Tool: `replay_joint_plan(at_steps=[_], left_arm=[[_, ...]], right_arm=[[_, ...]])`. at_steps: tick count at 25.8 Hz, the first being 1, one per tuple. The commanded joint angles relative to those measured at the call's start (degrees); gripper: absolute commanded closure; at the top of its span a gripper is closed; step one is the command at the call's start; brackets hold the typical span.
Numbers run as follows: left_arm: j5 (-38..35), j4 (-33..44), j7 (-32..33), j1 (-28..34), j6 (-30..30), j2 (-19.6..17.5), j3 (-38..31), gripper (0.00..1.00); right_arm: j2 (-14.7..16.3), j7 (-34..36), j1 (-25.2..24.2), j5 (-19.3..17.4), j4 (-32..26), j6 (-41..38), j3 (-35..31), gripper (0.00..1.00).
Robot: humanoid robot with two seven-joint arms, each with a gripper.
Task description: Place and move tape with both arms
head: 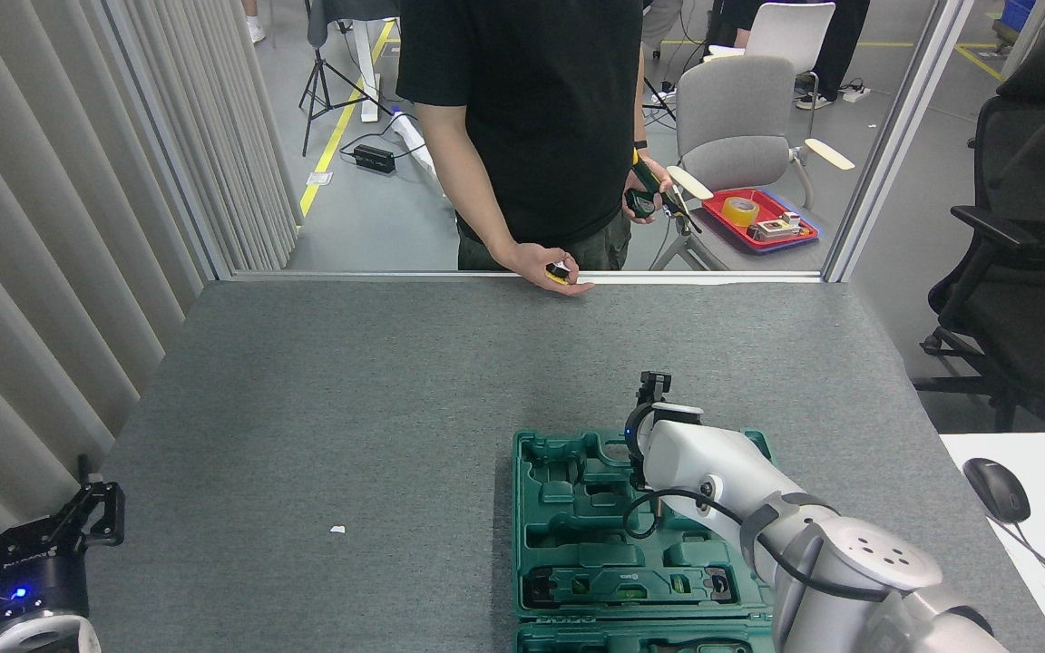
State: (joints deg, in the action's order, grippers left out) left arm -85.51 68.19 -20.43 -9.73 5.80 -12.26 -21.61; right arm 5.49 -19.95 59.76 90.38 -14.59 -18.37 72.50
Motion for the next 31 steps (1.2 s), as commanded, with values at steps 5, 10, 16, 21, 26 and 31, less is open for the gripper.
replay_joint_plan(at_steps=[5, 10, 16, 21, 26, 31], left_arm=[[0.08, 0.19, -7.43, -0.29, 3.95, -1.19, 0.25, 0.01], [0.26, 0.37, -7.43, 0.41, 4.13, 2.24, 1.13, 0.01], [0.79, -3.15, -6.99, 3.13, 5.01, 3.64, 1.3, 0.01], [0.96, -3.41, -5.67, 6.83, 4.92, 6.11, 1.22, 0.01], [1.58, -3.06, -5.67, 12.36, 4.92, 5.49, -0.45, 0.01], [3.95, -2.62, -5.41, 12.54, 4.31, 5.14, -0.63, 0.01]], right_arm=[[-0.04, -0.09, 0.0, -0.11, 0.0, -0.61, -0.08, 0.7], [-0.04, -0.09, 0.0, -0.11, 0.0, -0.61, -0.08, 0.79], [0.04, -0.09, 0.0, -0.11, 0.0, -0.53, -0.08, 0.7], [-0.04, -0.01, 0.09, 0.06, 0.0, 0.18, -0.08, 0.0], [0.04, -0.01, 0.09, -0.02, -0.17, 1.14, -0.08, 0.0], [0.13, -0.01, 0.0, -0.02, -0.17, 5.45, -0.08, 0.0]])
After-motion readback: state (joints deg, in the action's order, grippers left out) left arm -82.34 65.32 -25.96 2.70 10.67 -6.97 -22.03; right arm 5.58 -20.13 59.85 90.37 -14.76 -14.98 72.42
